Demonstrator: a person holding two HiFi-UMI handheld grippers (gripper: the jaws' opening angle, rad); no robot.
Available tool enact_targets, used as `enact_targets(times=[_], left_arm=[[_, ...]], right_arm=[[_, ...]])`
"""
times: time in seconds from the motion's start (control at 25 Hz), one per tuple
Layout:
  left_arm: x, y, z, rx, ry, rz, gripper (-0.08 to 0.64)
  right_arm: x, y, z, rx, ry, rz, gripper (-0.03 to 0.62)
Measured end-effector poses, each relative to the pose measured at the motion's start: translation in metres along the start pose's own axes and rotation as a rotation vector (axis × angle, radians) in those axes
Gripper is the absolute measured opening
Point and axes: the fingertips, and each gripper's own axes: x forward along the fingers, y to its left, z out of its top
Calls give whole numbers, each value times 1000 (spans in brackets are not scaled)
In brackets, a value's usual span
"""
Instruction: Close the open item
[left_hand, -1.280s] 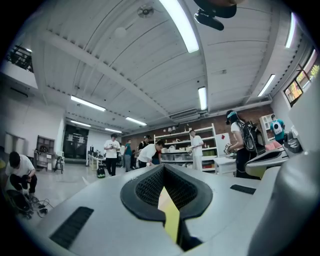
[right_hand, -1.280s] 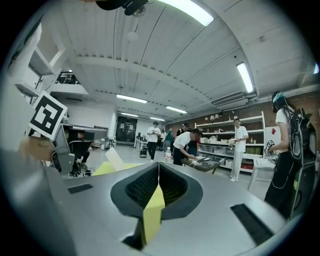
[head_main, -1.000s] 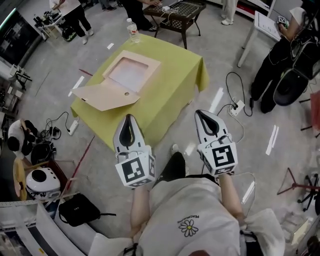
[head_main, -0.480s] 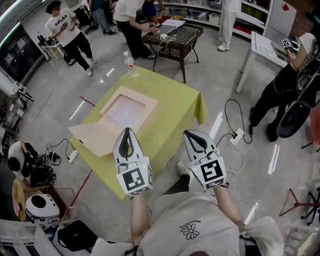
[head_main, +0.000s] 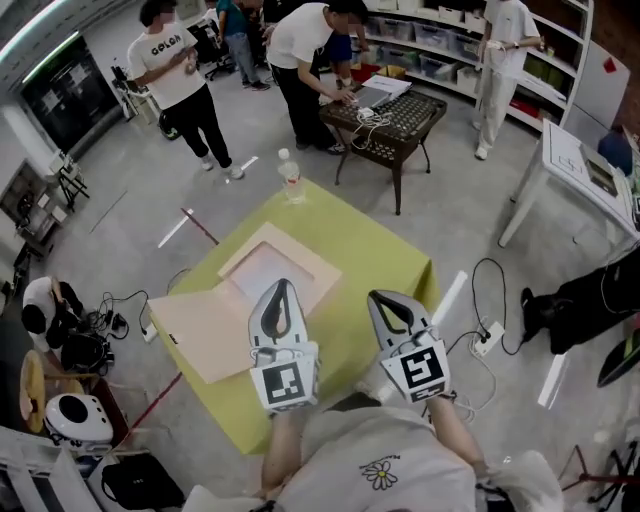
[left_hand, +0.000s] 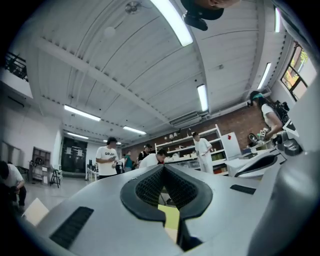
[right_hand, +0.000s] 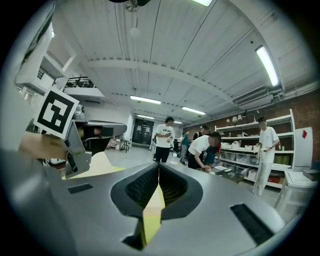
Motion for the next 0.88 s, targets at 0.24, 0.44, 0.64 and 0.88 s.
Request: enact_targets(times=[0.24, 0.44, 0.64, 0.88], left_arm=[[48, 49, -8, -43, 6, 138, 14], [50, 86, -18, -63, 42, 252, 14], [34, 121, -22, -48, 94, 378, 14], [8, 137, -28, -50, 133, 552, 14]], right_arm=[[85, -15, 32, -66, -77, 110, 14], [136, 3, 45, -106, -115, 232, 14], [159, 35, 67, -59, -150, 407, 14], [185, 48, 70, -43, -136, 525, 14]])
